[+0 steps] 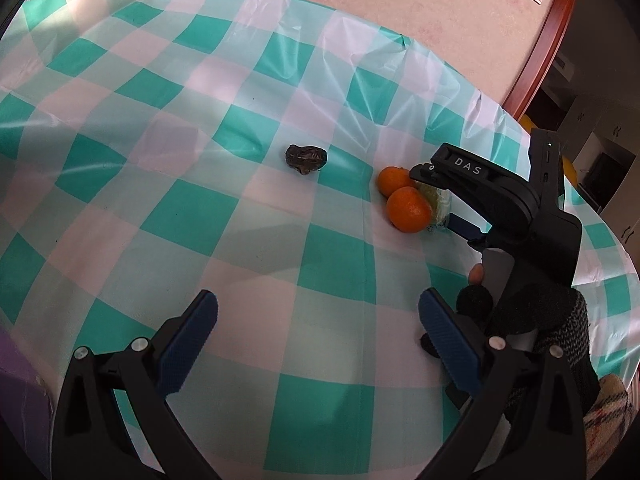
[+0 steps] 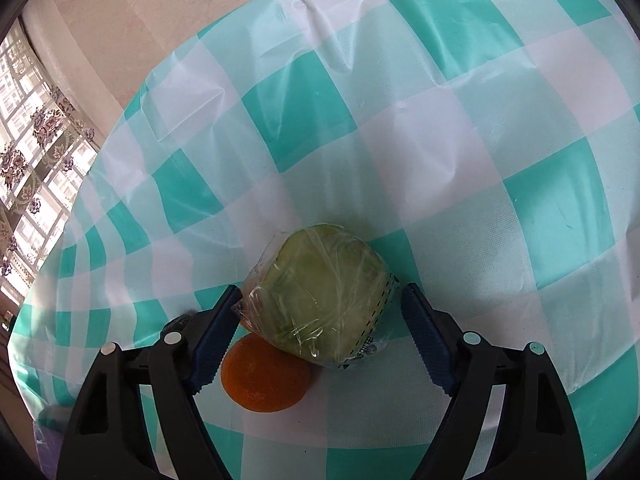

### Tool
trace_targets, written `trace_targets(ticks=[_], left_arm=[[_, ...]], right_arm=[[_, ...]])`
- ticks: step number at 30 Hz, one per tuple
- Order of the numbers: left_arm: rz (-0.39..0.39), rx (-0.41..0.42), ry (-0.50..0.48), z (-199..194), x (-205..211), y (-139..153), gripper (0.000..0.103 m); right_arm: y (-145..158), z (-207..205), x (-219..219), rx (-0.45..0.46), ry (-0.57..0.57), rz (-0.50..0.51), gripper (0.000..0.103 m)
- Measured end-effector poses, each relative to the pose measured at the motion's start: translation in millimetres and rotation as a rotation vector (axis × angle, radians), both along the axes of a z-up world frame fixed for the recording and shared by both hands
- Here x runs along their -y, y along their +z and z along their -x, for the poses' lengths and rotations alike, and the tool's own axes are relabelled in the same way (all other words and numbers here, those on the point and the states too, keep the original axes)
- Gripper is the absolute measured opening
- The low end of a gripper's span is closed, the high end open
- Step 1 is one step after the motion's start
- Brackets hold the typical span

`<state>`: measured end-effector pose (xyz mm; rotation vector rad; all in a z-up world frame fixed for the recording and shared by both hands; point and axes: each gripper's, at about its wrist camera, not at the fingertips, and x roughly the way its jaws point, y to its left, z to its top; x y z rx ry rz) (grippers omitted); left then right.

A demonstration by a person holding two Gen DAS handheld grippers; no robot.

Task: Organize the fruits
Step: 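Grasp a mandarin with the left tool while the right tool grasps another wrapped cabbage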

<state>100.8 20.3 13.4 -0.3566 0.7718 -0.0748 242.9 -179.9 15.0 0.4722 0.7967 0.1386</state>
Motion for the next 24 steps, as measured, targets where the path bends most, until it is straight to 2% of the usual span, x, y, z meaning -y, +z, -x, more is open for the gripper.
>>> trace_targets(ticks=[3, 6, 14, 17, 20, 21, 24], left_arm=[[-0.015, -0.015, -0.004, -9.4, 5.7, -1.3, 0.101], [-0.036, -0.026, -0.016, -20.2, 14.1, -2.4, 0.101], [-0.046, -0.026, -0.033, -62.1, 44.6, -1.1, 0.101], [-0.057, -0.025, -0.053, -82.5, 60.8, 0.3, 0.101], [-0.094, -0.033, -0.084, -103.1, 80.9, 1.0, 0.1], [-0.111, -0.038, -0.096, -109.0, 87.5, 0.8, 0.098], [-0.15, -0.078, -0.139, -124.7, 102.5, -2.7, 0.077]], right_arm=[[-0.2, 5.0, 3.6, 0.009, -0.006, -0.012, 0.061], [1.8, 15.1, 15.3, 0.04, -0.04, -0.049, 0.06], [-6.4, 51.9, 71.2, 0.09, -0.207, -0.287, 0.06], [-10.3, 67.1, 87.2, 0.098, -0.257, -0.34, 0.06], [-9.8, 77.4, 92.3, 0.111, -0.27, -0.344, 0.059], [-9.2, 79.4, 90.8, 0.113, -0.267, -0.334, 0.059], [-8.4, 80.3, 87.0, 0.113, -0.261, -0.312, 0.059]])
